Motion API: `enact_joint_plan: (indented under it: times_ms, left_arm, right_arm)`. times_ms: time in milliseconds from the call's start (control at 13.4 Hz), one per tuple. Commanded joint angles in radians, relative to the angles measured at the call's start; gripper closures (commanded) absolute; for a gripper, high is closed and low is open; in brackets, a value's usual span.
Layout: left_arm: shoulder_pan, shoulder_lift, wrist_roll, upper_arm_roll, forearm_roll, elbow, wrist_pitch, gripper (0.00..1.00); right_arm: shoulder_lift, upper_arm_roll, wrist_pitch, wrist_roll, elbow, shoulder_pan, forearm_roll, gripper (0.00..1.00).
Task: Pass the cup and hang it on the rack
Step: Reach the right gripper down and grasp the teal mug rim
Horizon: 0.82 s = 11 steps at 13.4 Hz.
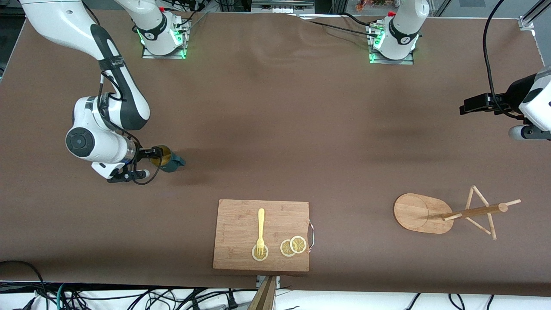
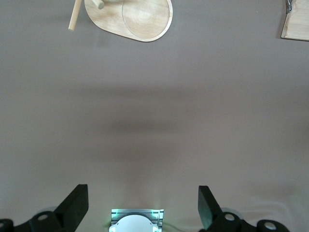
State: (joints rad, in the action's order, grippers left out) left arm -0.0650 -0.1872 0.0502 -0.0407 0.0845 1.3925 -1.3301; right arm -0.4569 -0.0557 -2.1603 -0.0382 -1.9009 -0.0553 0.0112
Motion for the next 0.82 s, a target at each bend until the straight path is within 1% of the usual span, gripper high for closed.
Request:
enact_joint_plan:
  times_ms: [0, 149, 298, 373, 597, 746]
  left_arm:
    - [0.005, -0.012, -0.001, 0.001, -0.019, -0.03, 0.011, 0.0]
    - [0.005, -0.012, -0.001, 0.001, -0.019, -0.032, 0.011, 0.0]
    - [0.004, -0.012, -0.001, 0.001, -0.019, -0.03, 0.011, 0.0]
    - [0.004, -0.012, -0.001, 0.002, -0.019, -0.03, 0.011, 0.0]
    - [0.004, -0.012, -0.001, 0.002, -0.019, -0.03, 0.011, 0.0]
    - [0.002, -0.012, -0.001, 0.002, -0.02, -0.03, 0.011, 0.0]
  right_arm:
    - [0.014, -0.004, -0.018, 0.012, -0.024, -0.004, -0.036, 0.44]
    - [0.007, -0.004, -0.018, 0.012, -0.024, -0.004, -0.037, 0.52]
    - [0.0, -0.004, -0.023, 0.011, -0.024, -0.004, -0.037, 0.65]
    - [-0.005, -0.004, -0.029, 0.011, -0.024, -0.004, -0.037, 0.72]
    - [-0.005, -0.004, -0.029, 0.009, -0.018, -0.004, -0.039, 1.0]
    - [-0.003, -0.004, -0.024, 0.008, -0.013, -0.004, -0.078, 1.0]
